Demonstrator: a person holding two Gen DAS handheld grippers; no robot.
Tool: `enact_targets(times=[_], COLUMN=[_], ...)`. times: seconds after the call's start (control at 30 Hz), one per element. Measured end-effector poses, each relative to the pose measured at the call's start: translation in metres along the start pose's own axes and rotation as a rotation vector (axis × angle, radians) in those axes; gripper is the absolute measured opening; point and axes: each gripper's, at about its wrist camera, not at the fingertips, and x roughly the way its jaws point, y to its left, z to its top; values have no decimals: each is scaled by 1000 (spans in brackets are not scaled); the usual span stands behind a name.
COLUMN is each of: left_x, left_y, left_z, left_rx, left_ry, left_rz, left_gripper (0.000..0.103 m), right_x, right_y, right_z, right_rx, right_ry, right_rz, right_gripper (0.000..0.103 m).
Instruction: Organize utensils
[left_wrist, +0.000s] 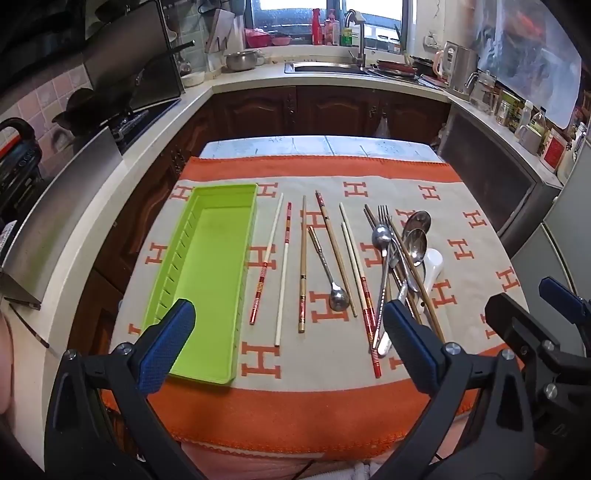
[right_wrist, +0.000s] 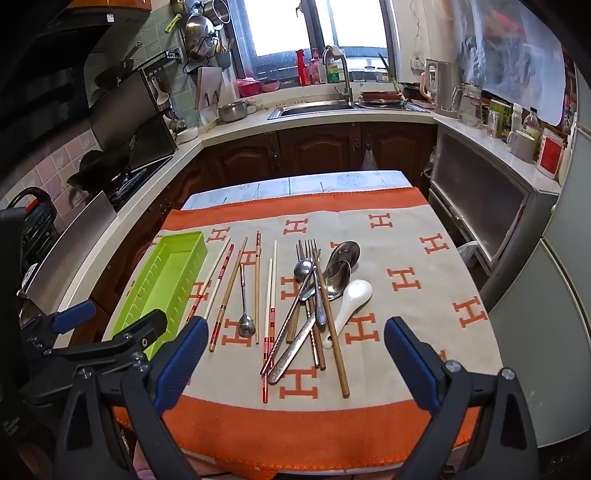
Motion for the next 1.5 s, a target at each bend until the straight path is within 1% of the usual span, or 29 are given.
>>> enact_targets(times=[0.2, 0.33, 1.5], left_x=[8, 6, 4], left_y=[0, 3, 3], left_z=[1, 1, 0], left_rx=[-4, -23, -20], left_ry=[15, 8, 5], left_rz=[-12, -42, -38], left_gripper=[100, 97, 96], right_x=[3, 4, 4], right_y=[2, 0, -1], right_z=[-2, -2, 0], right_rx=[5, 10, 14], right_ry=[5, 7, 14], right_rz=[8, 13, 15], right_gripper=[97, 97, 96])
